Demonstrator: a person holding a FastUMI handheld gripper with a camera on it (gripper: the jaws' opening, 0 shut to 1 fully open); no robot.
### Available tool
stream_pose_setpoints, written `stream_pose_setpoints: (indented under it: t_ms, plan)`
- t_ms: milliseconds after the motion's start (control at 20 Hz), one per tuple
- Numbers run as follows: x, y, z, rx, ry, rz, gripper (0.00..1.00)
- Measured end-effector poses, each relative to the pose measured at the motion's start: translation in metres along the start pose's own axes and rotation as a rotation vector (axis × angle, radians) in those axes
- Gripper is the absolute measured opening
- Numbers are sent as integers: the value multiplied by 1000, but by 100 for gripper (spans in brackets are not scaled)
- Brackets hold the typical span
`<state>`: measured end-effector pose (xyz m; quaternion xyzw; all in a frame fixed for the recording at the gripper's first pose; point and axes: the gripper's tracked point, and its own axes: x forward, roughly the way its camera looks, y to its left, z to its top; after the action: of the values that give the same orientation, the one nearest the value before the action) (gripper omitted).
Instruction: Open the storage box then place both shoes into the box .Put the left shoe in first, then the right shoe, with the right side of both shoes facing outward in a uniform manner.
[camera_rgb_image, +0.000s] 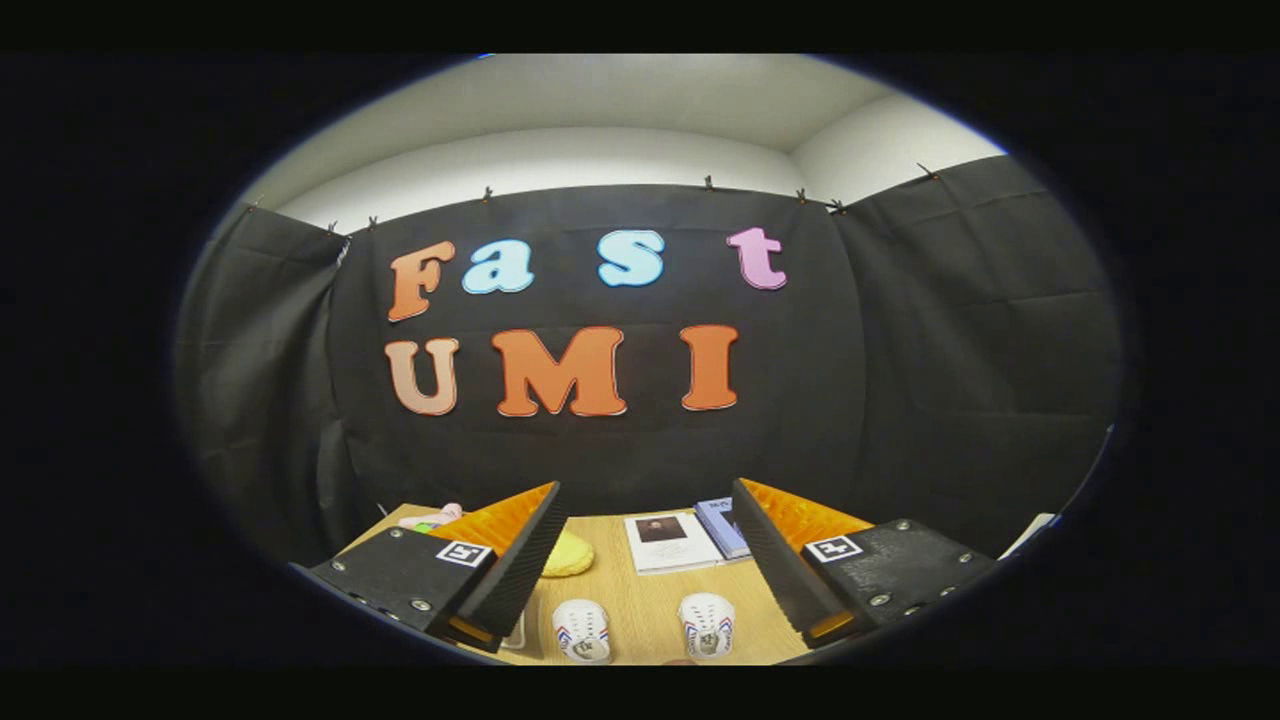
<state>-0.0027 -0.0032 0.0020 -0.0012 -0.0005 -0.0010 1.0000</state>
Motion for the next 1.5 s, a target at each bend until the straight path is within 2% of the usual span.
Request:
stream_pose_setpoints:
  t_ms: [550,750,850,1100,1250,1500]
  plan:
    - [-1,-2,-5,-13,13,2,98]
    - [3,-5,-16,-36,24,-2,98]
    - [6,0,-30,-33,50,22,98]
    - [19,26,-87,144,168,170,98]
    - [25,47,-140,274,279,280,98]
    - [34,68,-217,517,467,408,98]
